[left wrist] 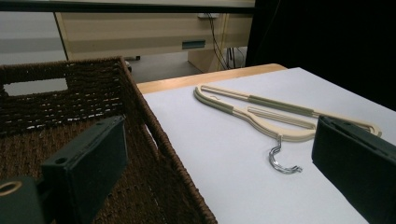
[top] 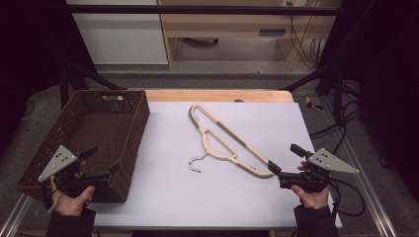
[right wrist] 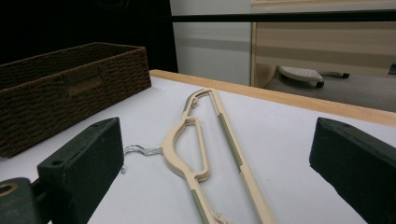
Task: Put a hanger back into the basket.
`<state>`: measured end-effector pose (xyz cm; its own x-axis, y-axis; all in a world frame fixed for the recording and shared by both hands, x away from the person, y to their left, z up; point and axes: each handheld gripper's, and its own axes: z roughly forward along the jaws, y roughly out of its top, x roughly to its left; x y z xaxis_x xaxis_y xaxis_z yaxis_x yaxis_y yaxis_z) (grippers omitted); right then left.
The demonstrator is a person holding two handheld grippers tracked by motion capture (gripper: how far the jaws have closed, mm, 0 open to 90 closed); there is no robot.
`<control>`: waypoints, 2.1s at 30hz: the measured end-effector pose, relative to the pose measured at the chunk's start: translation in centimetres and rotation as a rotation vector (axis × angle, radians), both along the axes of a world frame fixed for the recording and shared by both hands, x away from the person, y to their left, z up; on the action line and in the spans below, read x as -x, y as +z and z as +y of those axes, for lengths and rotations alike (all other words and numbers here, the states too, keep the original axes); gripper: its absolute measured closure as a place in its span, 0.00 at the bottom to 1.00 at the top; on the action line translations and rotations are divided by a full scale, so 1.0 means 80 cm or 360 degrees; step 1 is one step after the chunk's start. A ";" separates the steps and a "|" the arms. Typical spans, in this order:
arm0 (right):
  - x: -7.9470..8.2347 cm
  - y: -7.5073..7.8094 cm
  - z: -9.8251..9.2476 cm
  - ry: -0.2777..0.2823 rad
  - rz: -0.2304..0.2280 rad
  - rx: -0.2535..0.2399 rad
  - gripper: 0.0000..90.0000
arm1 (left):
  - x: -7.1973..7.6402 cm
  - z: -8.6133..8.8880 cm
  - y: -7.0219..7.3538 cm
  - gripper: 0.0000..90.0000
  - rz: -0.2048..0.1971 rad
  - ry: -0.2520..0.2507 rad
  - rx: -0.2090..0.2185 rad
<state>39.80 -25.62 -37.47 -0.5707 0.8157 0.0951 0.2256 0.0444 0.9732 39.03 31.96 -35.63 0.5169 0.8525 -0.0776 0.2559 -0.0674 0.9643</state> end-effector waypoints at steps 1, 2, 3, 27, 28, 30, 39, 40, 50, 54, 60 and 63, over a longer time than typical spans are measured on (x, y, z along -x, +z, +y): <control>0.001 0.001 -0.001 0.0007 0.0003 -0.0004 0.04 | 0.000 -0.001 0.004 0.04 -0.0008 -0.0002 0.0001; 0.001 0.002 -0.002 0.0008 -0.0005 -0.0010 0.04 | 0.001 -0.002 0.007 0.04 -0.0020 -0.0007 -0.0001; 0.002 0.003 -0.002 0.0011 -0.0008 -0.0021 0.04 | 0.002 -0.004 0.010 0.05 -0.0035 -0.0014 -0.0003; -0.005 0.011 0.017 0.0132 -0.0002 0.0013 0.06 | -0.054 -0.115 0.017 0.07 0.0064 -0.0295 -0.0197; -0.005 0.011 0.018 0.0132 -0.0003 0.0023 0.06 | -0.054 -0.115 0.017 0.07 0.0064 -0.0295 -0.0197; -0.005 0.010 0.019 0.0140 -0.0006 0.0014 0.06 | -0.061 -0.129 0.012 0.07 0.0083 -0.0319 -0.0219; -0.010 0.004 0.024 0.0140 -0.0002 0.0041 0.07 | -0.086 -0.171 -0.007 0.08 0.0175 -0.0396 -0.0260; -0.010 0.003 0.024 0.0143 -0.0003 0.0044 0.07 | -0.090 -0.176 -0.011 0.08 0.0191 -0.0407 -0.0271; -0.015 -0.003 0.030 0.0165 0.0038 0.0077 0.08 | -0.113 -0.211 -0.039 0.10 0.0302 -0.0485 -0.0327; -0.015 -0.003 0.030 0.0165 0.0040 0.0077 0.08 | -0.120 -0.222 -0.049 0.12 0.0317 -0.0484 -0.0327; -0.016 -0.006 0.031 0.0167 0.0045 0.0078 0.08 | -0.130 -0.236 -0.061 0.16 0.0340 -0.0505 -0.0339; -0.017 -0.007 0.033 0.0168 0.0045 0.0082 0.08 | -0.135 -0.241 -0.068 0.18 0.0364 -0.0517 -0.0351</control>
<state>41.18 -23.02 -38.04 -0.6513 0.7554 0.0716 0.2443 0.1195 0.9623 49.80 12.68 -41.06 0.7510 0.6579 -0.0558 0.3924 -0.3768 0.8391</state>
